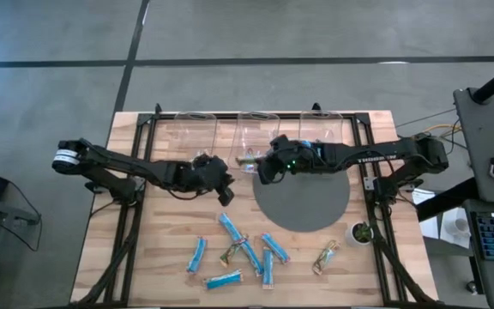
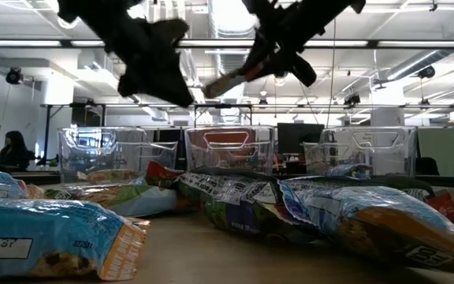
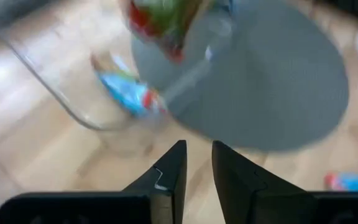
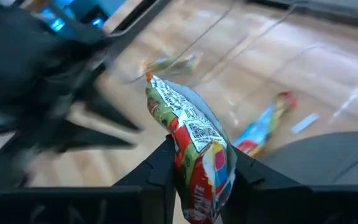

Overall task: Pick and place Granola Bars by type
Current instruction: Put the red granola bar into the middle transparent bin

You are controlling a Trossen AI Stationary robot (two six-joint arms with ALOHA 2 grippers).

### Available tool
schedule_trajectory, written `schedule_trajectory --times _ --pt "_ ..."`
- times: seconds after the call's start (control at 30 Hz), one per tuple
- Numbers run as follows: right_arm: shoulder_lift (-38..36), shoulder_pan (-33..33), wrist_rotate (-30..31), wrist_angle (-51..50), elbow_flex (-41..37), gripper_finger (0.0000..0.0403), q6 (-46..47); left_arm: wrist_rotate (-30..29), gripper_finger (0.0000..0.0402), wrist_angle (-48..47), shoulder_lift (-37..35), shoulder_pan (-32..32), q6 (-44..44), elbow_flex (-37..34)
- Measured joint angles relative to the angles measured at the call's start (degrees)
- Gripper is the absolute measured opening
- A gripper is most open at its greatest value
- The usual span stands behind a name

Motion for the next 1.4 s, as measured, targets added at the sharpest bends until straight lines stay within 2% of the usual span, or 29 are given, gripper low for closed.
schedule_trajectory --times 0.1,0.17,0.27,0.4,0.73,0.9,1.13,1.27,1.4 --pt "0.2 -0.8 5.6 -0.6 -0.1 0.0072 1.5 -4.7 0.0060 -9.8 -2.0 1.1 -2.7 -0.3" --pt "0.1 -1.7 8.8 -0.5 -0.1 0.0069 2.4 -5.6 0.0060 -15.9 -1.7 1.6 -4.2 -1.0" --pt "0.8 -4.5 7.1 -0.4 -0.1 0.0073 1.8 -4.9 0.0060 -22.2 -2.0 1.1 -6.8 -1.7" --pt "3.3 -6.9 5.6 -1.8 0.0 0.0104 -1.1 -4.6 0.0060 -27.3 -2.0 0.3 -7.4 -2.3" --pt "9.2 -7.0 5.3 -2.6 3.7 0.0253 -5.9 -4.0 0.0060 -30.1 -2.2 -1.5 -3.7 -0.8" --pt "9.1 -7.0 5.6 -3.8 5.5 0.0303 -9.0 -3.8 0.0060 -30.5 -2.4 -3.4 1.4 3.1" --pt "6.4 -6.5 4.3 -7.3 6.9 0.0326 -12.3 -3.1 0.0060 -34.0 -2.9 -4.5 5.1 6.0" --pt "4.3 -5.4 4.1 -8.9 6.8 0.0327 -12.5 1.5 0.0060 -37.1 -2.9 -4.7 1.6 5.4" --pt "3.7 -3.9 4.1 -9.9 6.8 0.0327 -12.4 7.3 0.0060 -37.2 -2.9 -7.2 -5.7 5.0"
